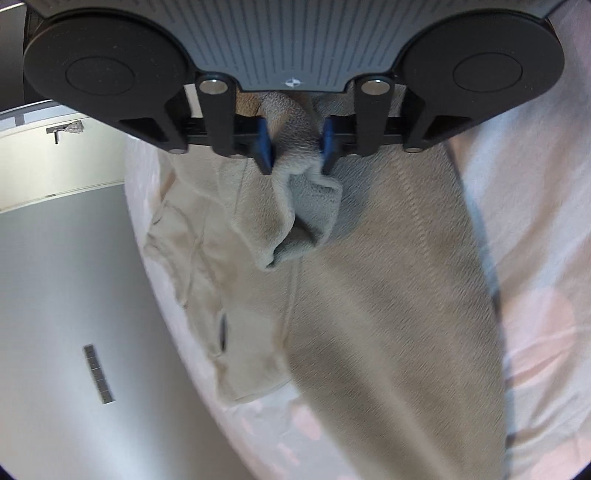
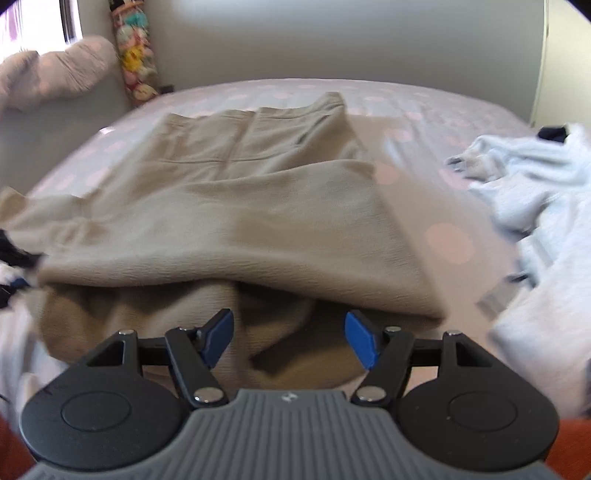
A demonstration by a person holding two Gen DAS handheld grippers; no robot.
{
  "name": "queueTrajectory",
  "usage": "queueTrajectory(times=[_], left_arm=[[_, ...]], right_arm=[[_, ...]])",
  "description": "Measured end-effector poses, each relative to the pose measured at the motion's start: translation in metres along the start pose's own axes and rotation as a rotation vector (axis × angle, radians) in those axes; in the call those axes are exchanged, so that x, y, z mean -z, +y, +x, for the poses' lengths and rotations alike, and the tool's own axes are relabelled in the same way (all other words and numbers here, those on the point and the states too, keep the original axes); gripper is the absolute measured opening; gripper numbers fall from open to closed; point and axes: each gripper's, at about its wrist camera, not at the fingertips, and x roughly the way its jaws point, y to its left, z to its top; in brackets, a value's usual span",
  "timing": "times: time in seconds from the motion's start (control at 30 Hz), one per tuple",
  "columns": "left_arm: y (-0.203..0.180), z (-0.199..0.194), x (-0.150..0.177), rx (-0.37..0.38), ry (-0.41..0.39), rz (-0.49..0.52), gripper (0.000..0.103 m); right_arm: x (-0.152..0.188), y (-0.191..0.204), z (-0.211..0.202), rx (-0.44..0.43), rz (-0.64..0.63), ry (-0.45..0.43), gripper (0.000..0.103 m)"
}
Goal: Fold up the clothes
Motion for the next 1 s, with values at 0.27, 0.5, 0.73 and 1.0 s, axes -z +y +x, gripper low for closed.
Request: queueTrajectory(times=[0.27,0.5,0.73,1.0], left_arm=[[-0.016,-0.017,-0.005,0.083,-0.096,0.085,0.012],[-0.014,-0.026,-0.002,0.089,-0.105,0.087,0.012],[-0.039,-0.044,-0.011,0.115,-0.133,0.148,0.011],[-0.052,-0.041,-0.025,-0.058,-0.071,0.250,0.011]], right_arm=[[-0.018,-0.049,0.043,0.103,-0.303,0.244,0.075],[-0.017,-0.043,0.081,0.165,-0.500,0.260,0.060],[-0.032,-0.049,0.046,0.145,-0.508,0.239,0.007],[-0.022,-0.084,0.029,0.170,-0.423,0.298,0.000]])
